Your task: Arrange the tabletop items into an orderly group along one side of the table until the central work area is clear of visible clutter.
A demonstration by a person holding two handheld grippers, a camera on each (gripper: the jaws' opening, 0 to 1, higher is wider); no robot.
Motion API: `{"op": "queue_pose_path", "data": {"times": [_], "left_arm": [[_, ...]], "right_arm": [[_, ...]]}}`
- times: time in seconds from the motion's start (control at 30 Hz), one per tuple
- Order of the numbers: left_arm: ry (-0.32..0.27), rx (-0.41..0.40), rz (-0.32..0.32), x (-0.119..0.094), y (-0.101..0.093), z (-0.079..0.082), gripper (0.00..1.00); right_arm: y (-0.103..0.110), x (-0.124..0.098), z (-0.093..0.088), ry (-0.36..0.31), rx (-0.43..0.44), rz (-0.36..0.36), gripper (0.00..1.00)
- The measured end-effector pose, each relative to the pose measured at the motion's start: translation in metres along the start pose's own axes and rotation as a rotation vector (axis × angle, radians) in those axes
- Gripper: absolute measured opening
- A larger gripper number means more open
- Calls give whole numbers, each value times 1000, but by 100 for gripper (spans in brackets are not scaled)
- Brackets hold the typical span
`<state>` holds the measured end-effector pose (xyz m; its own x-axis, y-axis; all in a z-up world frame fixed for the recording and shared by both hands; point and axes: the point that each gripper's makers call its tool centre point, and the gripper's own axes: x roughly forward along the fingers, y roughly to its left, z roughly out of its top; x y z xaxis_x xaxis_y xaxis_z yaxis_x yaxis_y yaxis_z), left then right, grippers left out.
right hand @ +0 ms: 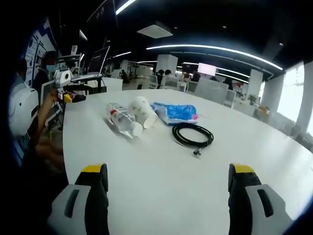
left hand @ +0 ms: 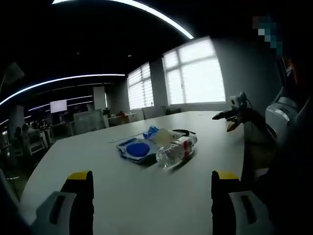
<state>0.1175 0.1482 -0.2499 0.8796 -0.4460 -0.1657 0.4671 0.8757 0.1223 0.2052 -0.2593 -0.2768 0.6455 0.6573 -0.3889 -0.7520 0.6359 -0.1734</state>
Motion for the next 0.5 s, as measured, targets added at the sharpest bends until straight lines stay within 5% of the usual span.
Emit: {"op": "queue_pose_path", "data": {"times": [0.5], "left_arm": [[3, 1, 1, -2, 2, -1, 100]], "right_arm": [[1, 1, 0, 5, -2, 2, 100]]}}
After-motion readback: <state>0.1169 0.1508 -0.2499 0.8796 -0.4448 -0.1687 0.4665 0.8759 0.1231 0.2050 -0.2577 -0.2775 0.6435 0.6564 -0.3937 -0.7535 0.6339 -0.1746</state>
